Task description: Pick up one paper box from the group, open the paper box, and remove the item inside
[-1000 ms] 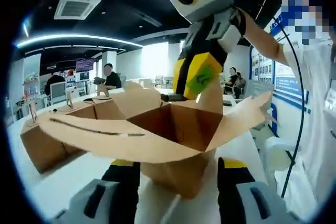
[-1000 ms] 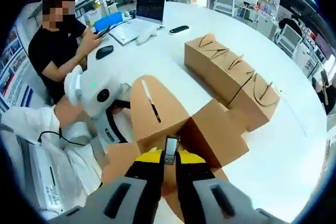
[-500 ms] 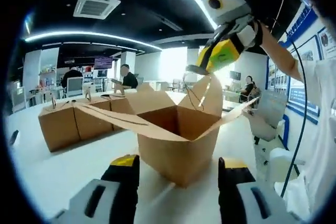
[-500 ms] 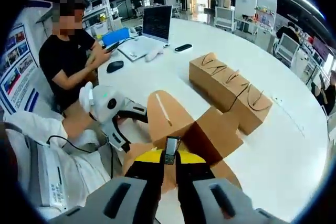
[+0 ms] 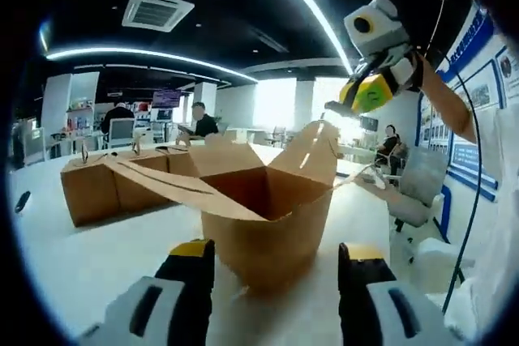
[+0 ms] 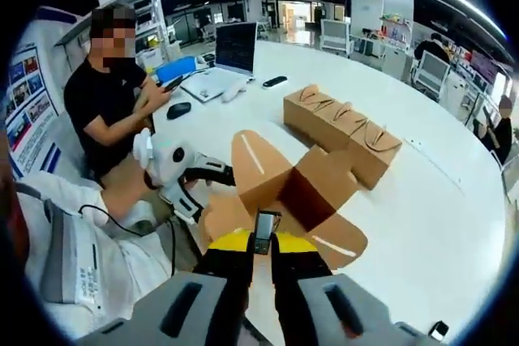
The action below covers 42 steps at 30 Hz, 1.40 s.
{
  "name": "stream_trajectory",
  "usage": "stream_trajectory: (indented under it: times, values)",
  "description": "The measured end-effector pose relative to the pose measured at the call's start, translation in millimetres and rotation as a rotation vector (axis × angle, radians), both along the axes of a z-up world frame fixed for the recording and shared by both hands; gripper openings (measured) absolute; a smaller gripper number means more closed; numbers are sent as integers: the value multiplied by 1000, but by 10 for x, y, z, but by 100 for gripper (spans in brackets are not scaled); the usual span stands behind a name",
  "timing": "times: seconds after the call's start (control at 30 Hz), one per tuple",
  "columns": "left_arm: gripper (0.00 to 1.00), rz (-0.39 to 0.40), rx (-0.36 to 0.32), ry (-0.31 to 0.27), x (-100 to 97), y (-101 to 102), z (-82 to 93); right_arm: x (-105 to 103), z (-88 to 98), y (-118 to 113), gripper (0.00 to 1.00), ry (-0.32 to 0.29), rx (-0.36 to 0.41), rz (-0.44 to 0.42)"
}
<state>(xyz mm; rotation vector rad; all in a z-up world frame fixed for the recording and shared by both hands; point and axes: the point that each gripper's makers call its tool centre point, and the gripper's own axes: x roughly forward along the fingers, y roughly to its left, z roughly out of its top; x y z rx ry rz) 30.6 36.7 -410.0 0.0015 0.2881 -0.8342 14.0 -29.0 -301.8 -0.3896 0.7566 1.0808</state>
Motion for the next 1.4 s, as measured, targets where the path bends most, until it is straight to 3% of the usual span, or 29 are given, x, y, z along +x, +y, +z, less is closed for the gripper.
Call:
stream_trajectory:
  times: [0.1, 0.27, 0.6, 1.03, 1.3, 1.4]
  values:
    - [67, 50, 17, -3, 47, -64, -81, -48, 4, -52, 10, -1, 8, 0]
    - [64, 201, -26, -27, 207, -116, -52, -194, -34, -120, 10, 3, 18, 14]
    - [62, 290, -30, -23, 382, -130, -78, -325, -125, -155, 10, 17, 30, 40]
    - [62, 355, -6, -18, 647, 107, -67, -213, -419, -86, 10, 71, 33, 43]
    - [64, 327, 5, -3, 595, 52, -126, -133, -651, 62, 10, 90, 0, 110]
    - [62, 354, 13, -11, 592, 56, -145, -122, -676, 101, 10, 76, -2, 144]
